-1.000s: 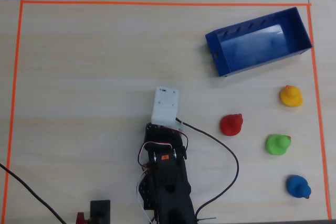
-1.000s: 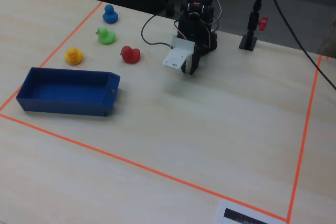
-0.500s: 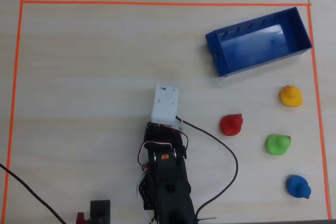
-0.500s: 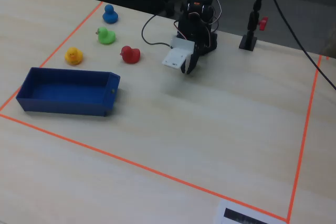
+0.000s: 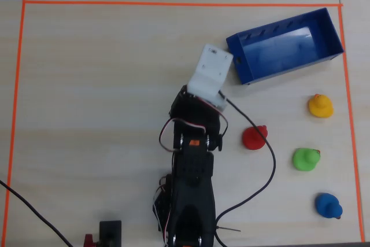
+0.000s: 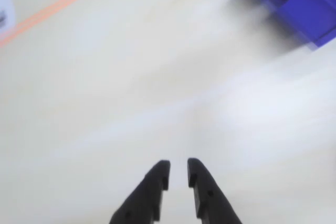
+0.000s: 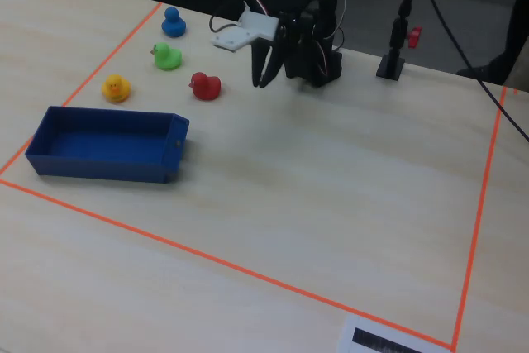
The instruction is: Grasp green duck and put it into box.
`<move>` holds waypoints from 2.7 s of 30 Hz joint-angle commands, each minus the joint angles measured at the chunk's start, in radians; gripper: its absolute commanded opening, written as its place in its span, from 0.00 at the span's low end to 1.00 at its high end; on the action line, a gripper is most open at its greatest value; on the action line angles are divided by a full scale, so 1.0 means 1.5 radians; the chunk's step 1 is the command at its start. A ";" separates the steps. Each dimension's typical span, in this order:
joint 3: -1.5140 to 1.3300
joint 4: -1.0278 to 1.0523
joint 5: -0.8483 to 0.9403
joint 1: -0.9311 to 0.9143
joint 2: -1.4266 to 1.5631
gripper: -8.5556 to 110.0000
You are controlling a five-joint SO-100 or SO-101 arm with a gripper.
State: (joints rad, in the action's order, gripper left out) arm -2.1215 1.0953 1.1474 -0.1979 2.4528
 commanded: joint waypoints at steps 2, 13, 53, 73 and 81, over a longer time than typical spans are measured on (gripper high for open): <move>0.225 -0.076 0.053 -0.172 -0.168 0.12; 0.357 -0.164 0.107 -0.544 -0.370 0.27; 0.259 -0.255 0.324 -0.838 -0.670 0.38; 0.292 -0.222 0.397 -0.822 -0.689 0.07; 0.565 0.010 0.268 -0.754 -0.696 0.07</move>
State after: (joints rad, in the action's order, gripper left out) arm -1.5493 0.9173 1.6766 -1.4097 1.3975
